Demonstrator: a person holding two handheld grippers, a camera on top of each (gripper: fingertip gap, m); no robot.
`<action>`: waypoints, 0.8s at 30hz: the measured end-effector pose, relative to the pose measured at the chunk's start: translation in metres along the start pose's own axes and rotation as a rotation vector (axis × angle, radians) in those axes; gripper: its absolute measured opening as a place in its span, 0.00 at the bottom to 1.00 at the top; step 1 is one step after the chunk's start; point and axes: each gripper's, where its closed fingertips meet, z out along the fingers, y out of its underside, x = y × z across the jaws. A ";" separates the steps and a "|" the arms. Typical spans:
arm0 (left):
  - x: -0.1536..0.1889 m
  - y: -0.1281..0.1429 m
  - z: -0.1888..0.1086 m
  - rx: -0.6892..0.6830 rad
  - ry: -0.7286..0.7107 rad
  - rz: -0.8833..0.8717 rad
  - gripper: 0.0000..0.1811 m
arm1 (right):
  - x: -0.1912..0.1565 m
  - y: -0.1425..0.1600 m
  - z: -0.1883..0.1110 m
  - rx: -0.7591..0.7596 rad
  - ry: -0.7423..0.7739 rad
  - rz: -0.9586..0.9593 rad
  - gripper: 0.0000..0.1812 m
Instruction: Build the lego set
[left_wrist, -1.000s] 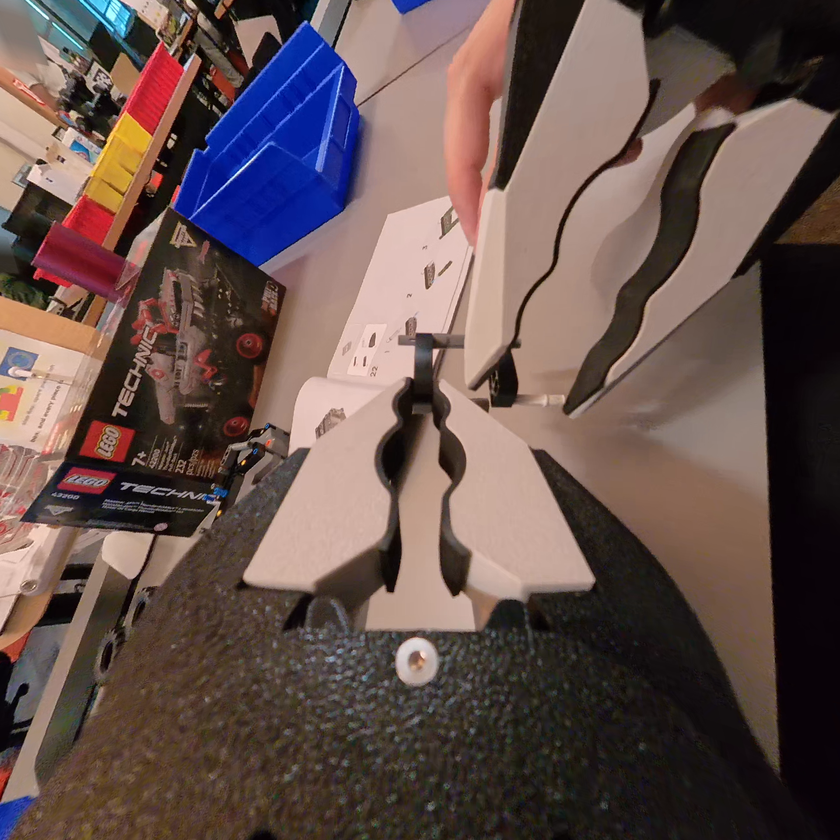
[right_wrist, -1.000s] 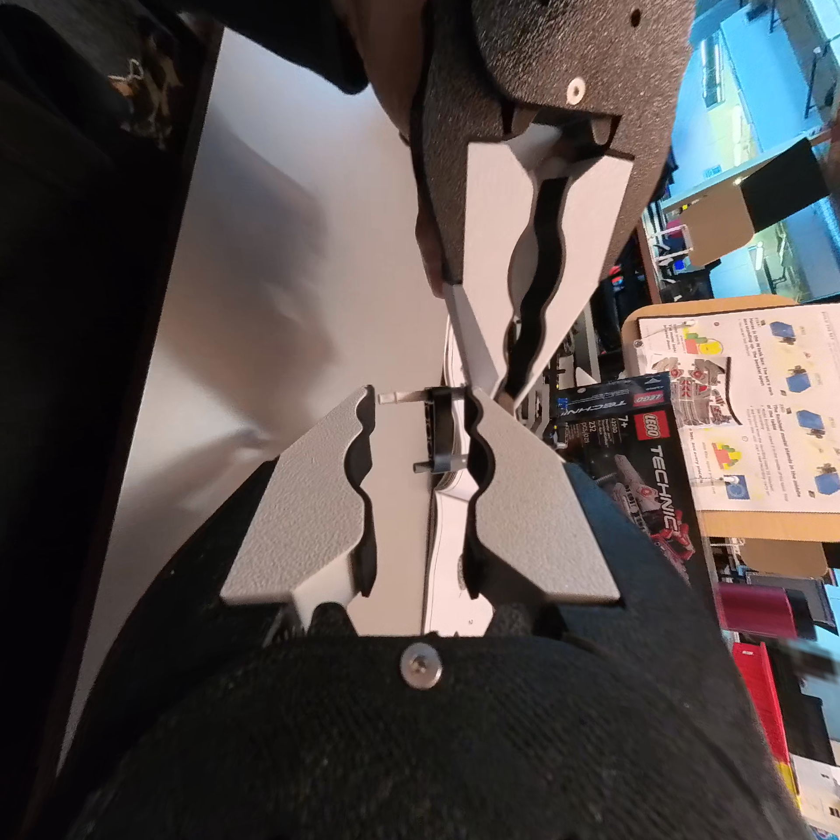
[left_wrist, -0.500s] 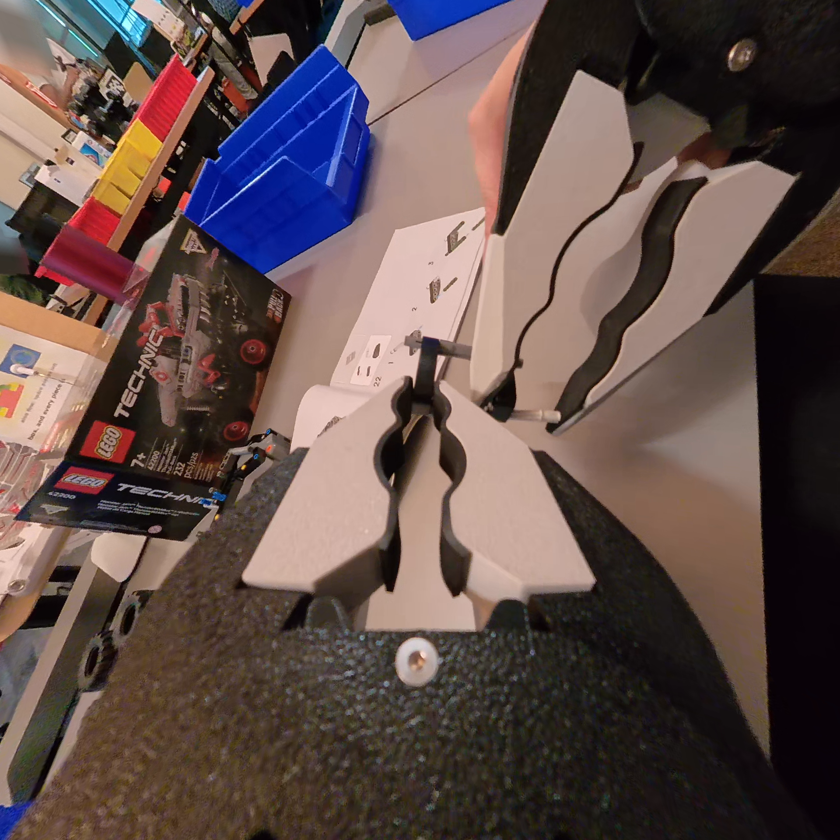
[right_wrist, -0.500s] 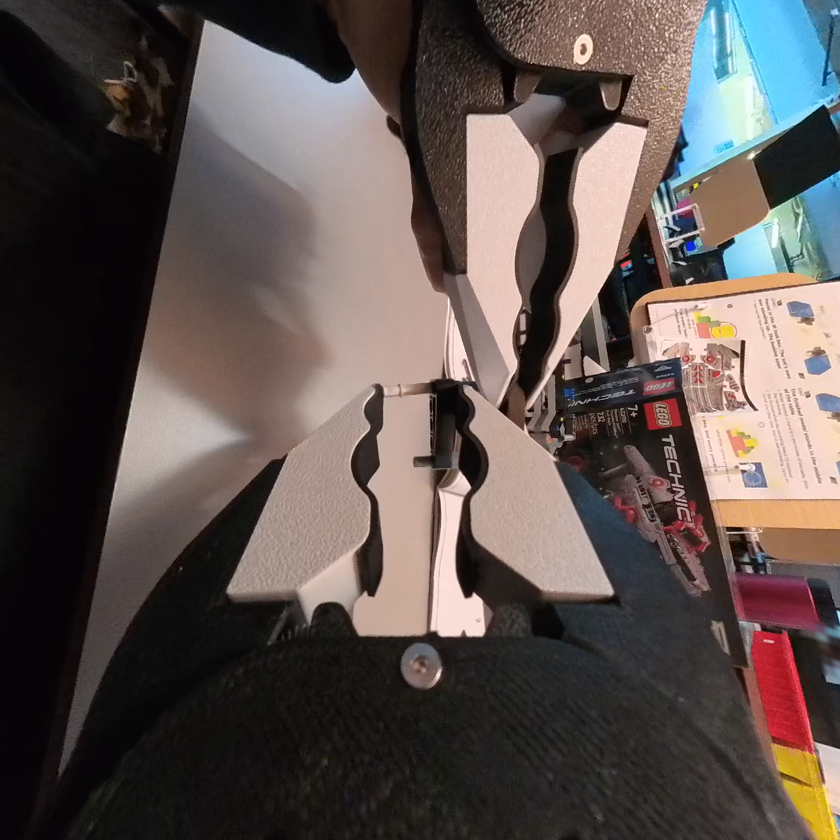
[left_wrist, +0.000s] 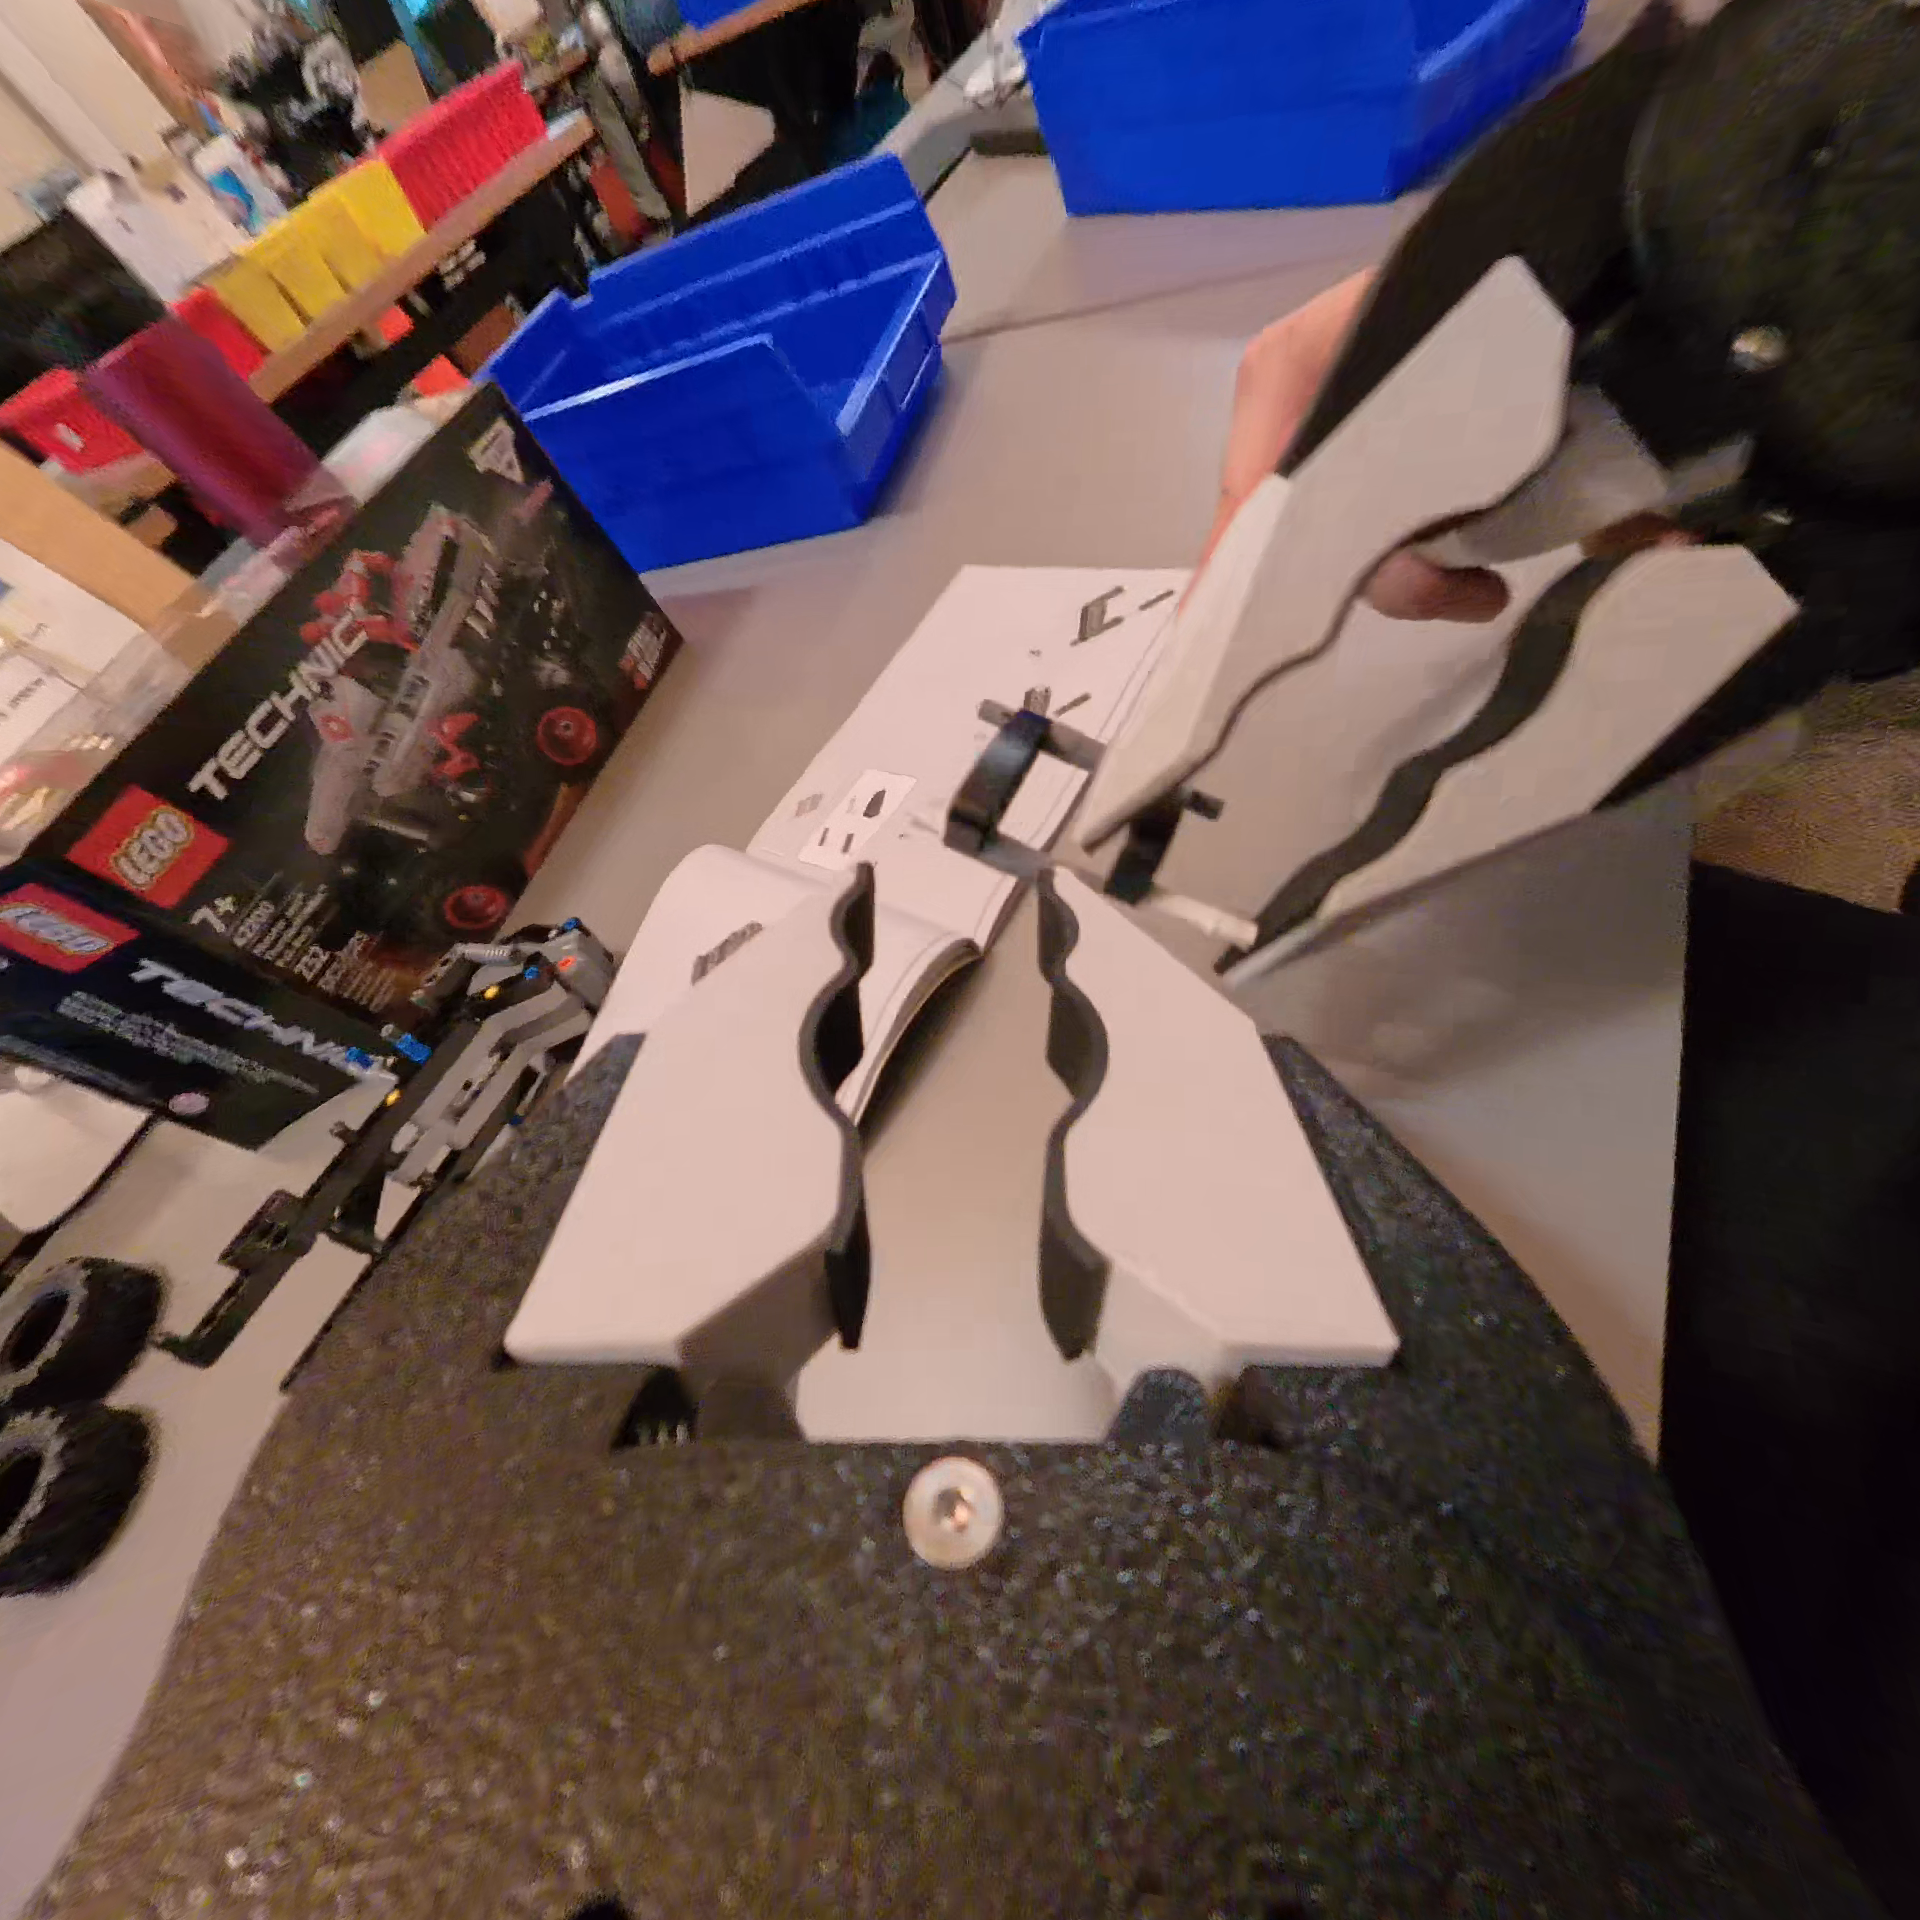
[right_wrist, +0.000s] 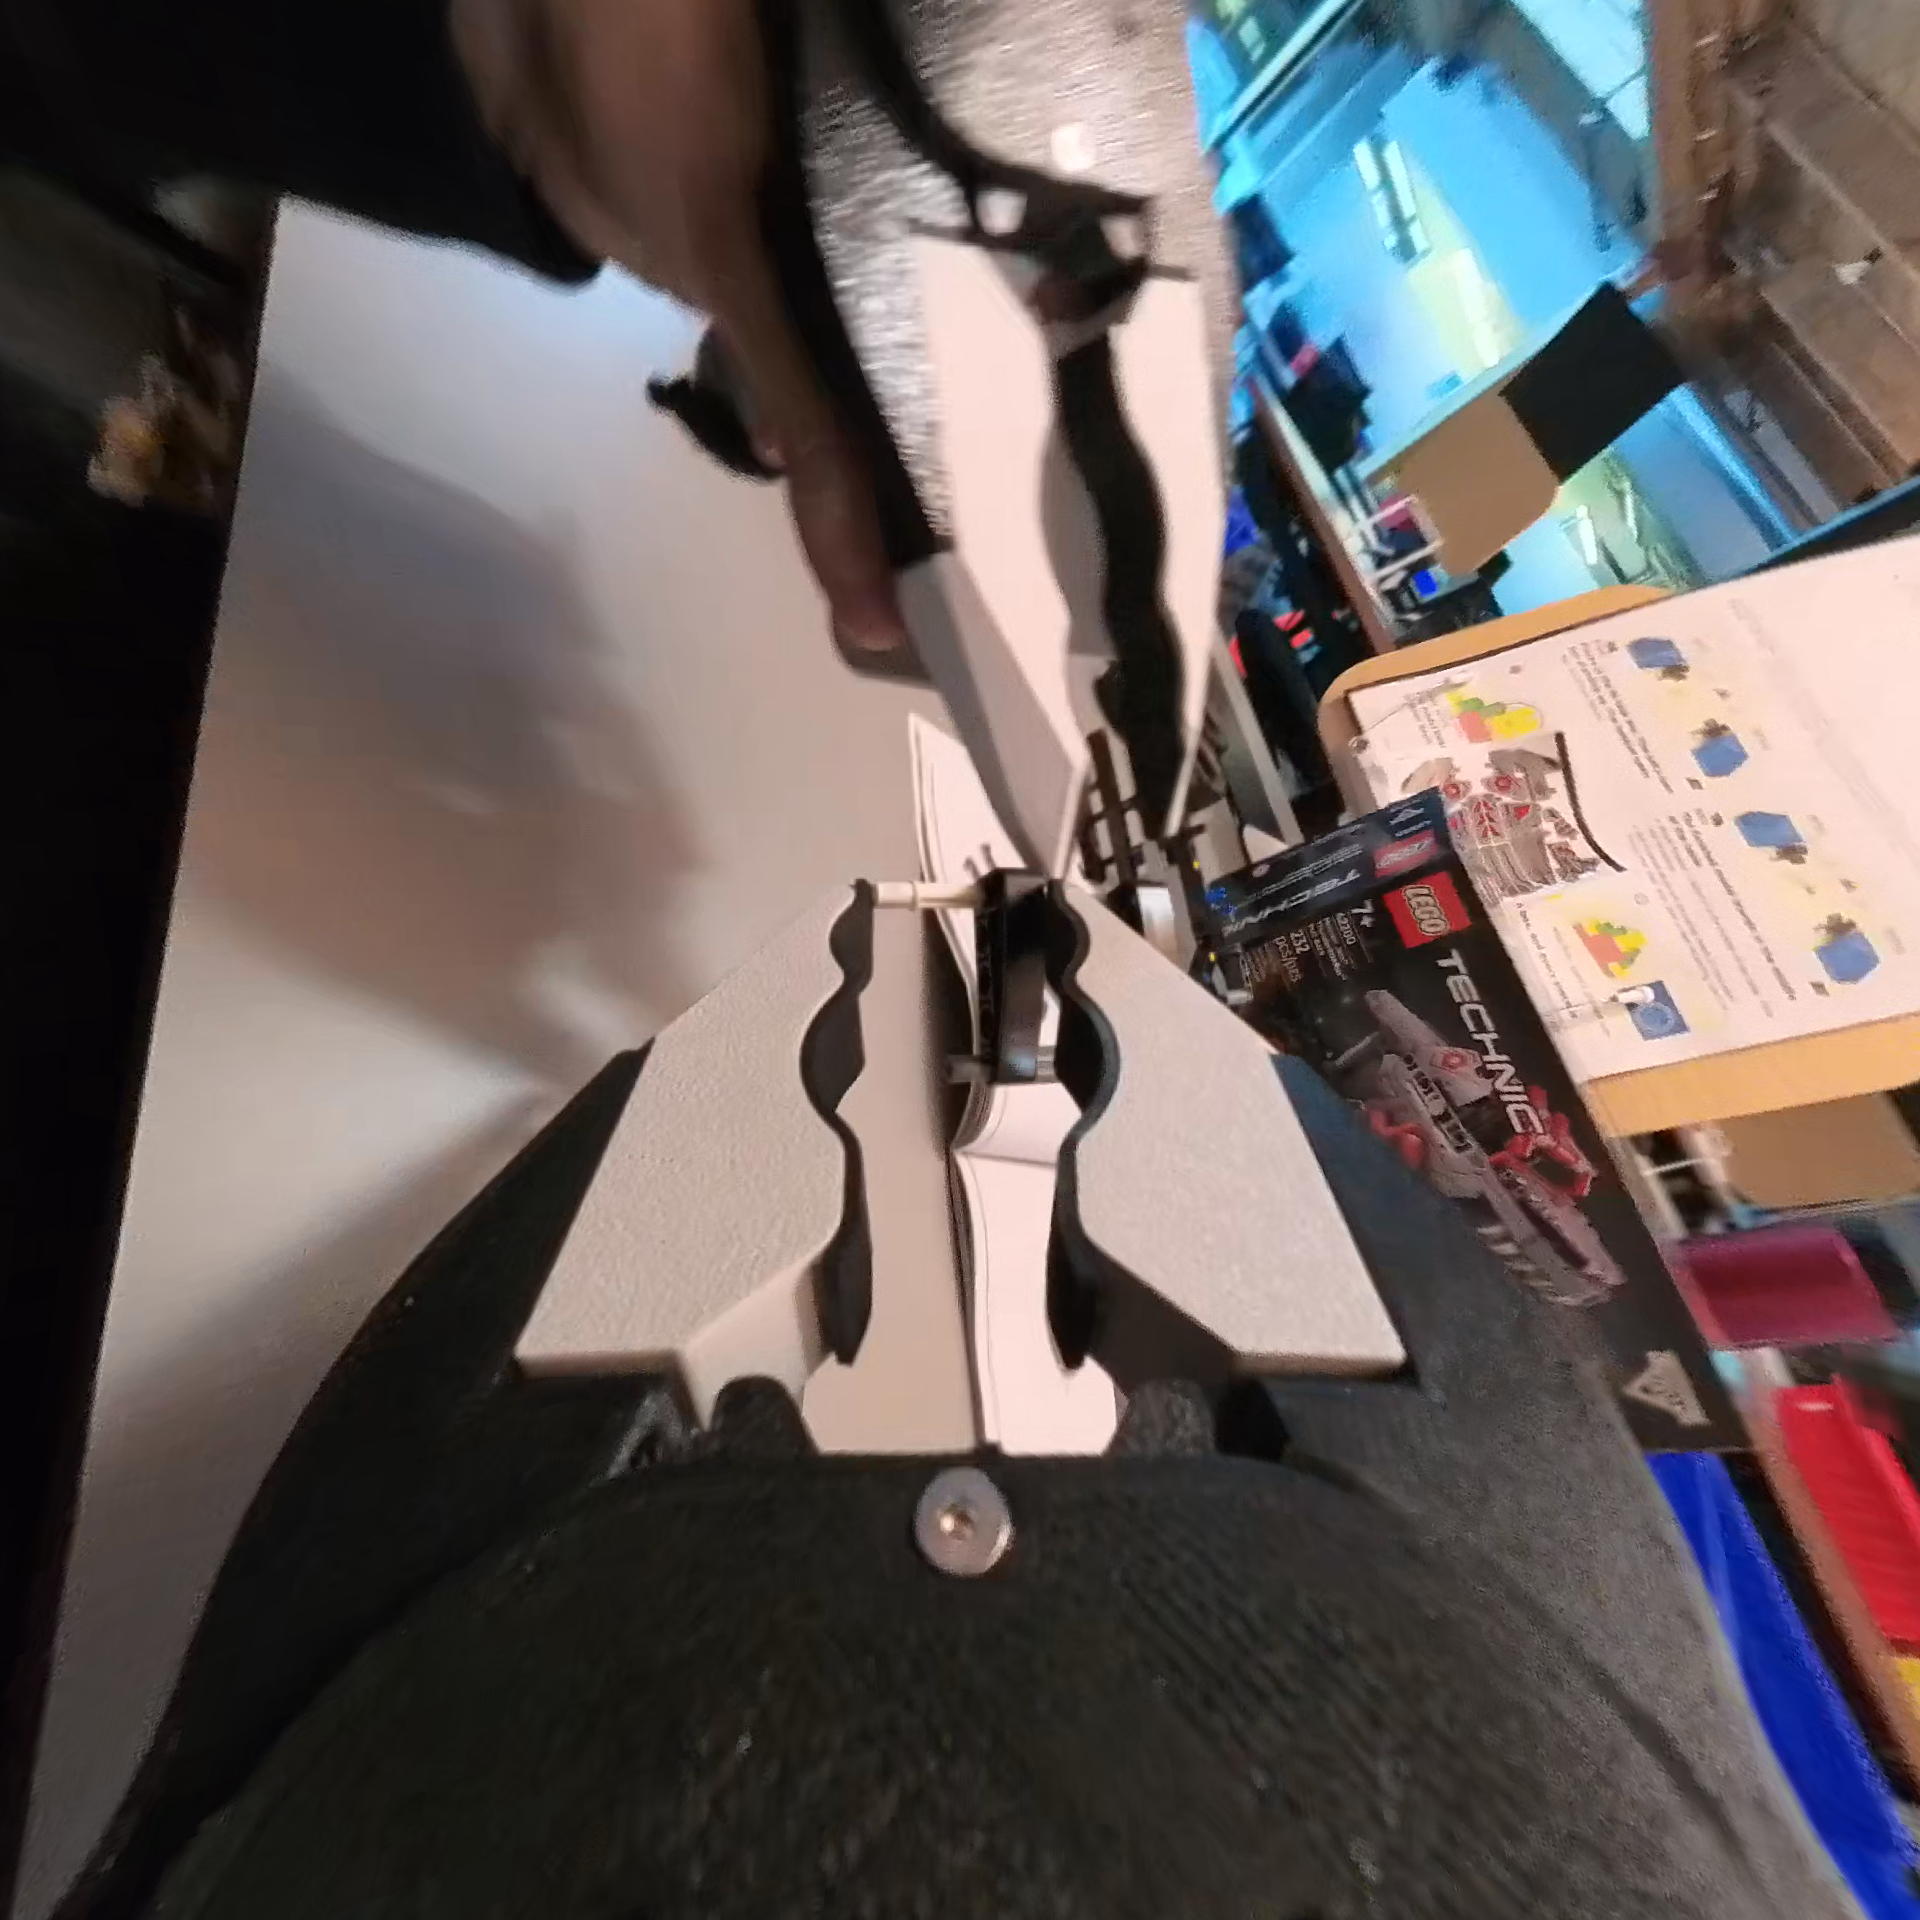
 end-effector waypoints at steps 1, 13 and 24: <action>0.005 -0.003 -0.003 0.028 0.037 0.006 0.16 | 0.005 -0.004 -0.003 0.042 0.012 0.053 0.17; 0.039 -0.047 -0.021 0.410 0.295 -0.230 0.07 | 0.051 -0.057 -0.065 0.749 0.026 0.559 0.17; 0.040 -0.077 -0.019 0.646 0.332 -0.490 0.08 | 0.055 -0.066 -0.059 0.878 0.031 0.704 0.17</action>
